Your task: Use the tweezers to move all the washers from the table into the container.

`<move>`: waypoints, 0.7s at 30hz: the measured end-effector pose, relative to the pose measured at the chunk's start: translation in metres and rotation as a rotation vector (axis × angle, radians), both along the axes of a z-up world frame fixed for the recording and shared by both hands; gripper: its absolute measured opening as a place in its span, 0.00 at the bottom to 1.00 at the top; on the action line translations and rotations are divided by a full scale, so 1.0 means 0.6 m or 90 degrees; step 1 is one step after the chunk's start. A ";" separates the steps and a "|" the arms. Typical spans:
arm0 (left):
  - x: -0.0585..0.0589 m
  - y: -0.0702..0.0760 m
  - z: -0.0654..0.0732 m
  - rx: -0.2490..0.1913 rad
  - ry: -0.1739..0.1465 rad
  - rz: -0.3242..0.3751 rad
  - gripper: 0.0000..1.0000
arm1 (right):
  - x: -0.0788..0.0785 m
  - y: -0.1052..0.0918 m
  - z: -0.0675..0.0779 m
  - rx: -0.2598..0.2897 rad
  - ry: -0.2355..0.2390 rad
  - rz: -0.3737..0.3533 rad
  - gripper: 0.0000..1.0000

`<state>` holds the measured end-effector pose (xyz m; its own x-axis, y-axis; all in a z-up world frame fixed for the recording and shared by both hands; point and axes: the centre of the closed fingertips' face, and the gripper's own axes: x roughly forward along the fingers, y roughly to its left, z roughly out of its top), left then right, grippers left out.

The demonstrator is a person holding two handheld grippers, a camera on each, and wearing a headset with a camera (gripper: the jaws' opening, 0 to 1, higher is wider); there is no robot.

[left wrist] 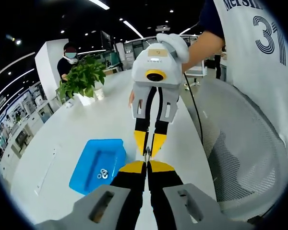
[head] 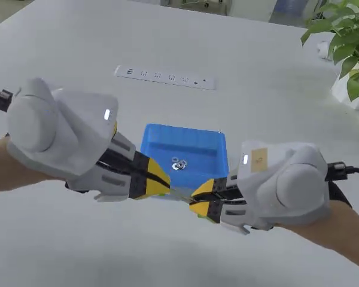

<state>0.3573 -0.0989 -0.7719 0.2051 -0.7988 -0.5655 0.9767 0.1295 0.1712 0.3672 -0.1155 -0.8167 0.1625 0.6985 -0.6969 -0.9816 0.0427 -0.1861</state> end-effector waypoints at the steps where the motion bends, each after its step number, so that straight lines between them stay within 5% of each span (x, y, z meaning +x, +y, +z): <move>1: 0.000 0.002 -0.005 0.002 0.001 0.002 0.05 | -0.002 0.001 -0.006 -0.004 0.003 -0.002 0.08; 8: 0.012 0.016 -0.055 0.022 0.029 0.026 0.06 | 0.007 0.008 -0.046 -0.060 0.001 -0.014 0.08; 10: 0.018 0.022 -0.074 0.032 0.057 0.046 0.06 | 0.014 0.009 -0.061 -0.073 0.005 -0.021 0.08; 12: 0.032 0.031 -0.093 0.061 0.049 0.061 0.04 | 0.019 0.009 -0.069 -0.083 0.006 -0.026 0.08; 14: 0.037 0.035 -0.110 0.081 0.067 0.067 0.04 | 0.031 0.006 -0.078 -0.097 0.006 -0.045 0.08; 18: 0.040 0.023 -0.125 0.075 0.077 0.060 0.04 | 0.047 0.007 -0.085 -0.081 0.034 -0.060 0.08; 21: 0.047 0.024 -0.135 0.077 0.083 0.078 0.04 | 0.049 0.003 -0.093 -0.098 0.023 -0.041 0.08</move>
